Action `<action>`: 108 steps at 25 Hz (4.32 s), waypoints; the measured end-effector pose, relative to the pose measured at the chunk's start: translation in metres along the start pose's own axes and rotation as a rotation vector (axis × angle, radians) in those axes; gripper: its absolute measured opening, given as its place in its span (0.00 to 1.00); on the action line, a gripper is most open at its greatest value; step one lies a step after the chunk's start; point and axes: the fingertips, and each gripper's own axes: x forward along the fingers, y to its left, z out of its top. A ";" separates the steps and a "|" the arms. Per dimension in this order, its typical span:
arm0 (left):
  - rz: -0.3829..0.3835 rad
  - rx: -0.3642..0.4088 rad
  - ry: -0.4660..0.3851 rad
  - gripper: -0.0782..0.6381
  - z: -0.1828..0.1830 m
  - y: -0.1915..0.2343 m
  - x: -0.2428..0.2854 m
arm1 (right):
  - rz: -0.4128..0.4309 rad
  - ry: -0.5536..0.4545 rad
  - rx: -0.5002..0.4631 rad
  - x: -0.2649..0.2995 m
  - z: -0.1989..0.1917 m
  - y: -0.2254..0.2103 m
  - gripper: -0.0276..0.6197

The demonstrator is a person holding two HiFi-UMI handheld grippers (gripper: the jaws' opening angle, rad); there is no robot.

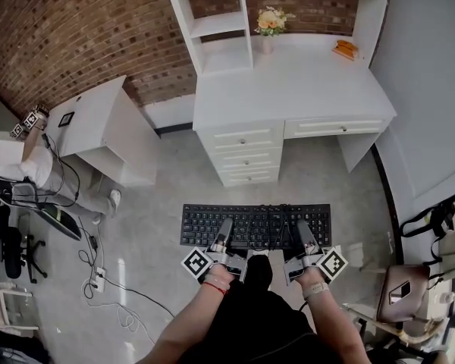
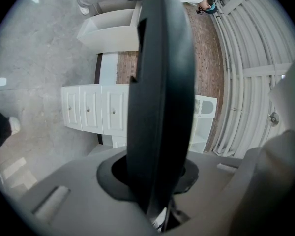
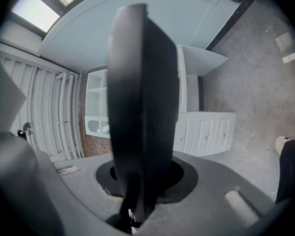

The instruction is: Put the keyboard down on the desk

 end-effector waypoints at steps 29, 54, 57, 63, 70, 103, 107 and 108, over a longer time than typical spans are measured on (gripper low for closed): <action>0.018 -0.035 0.061 0.22 0.052 0.025 0.215 | -0.032 -0.049 -0.007 0.186 0.092 -0.015 0.16; 0.029 -0.059 0.004 0.22 0.091 0.030 0.314 | -0.037 0.015 -0.001 0.298 0.132 -0.024 0.16; 0.032 -0.052 -0.008 0.22 0.097 0.033 0.331 | -0.042 0.026 0.009 0.316 0.139 -0.028 0.16; 0.049 -0.054 -0.034 0.22 0.102 0.040 0.354 | -0.050 0.053 0.019 0.342 0.152 -0.036 0.16; 0.049 -0.051 -0.055 0.22 0.108 0.041 0.378 | -0.050 0.071 0.045 0.368 0.164 -0.043 0.15; 0.076 -0.006 0.222 0.28 0.098 0.051 0.475 | -0.140 0.036 0.107 0.443 0.220 -0.064 0.15; 0.120 -0.013 0.244 0.27 0.101 0.059 0.486 | -0.162 0.034 0.124 0.456 0.224 -0.069 0.15; 0.129 -0.018 0.243 0.27 0.102 0.061 0.488 | -0.169 0.036 0.123 0.459 0.225 -0.070 0.15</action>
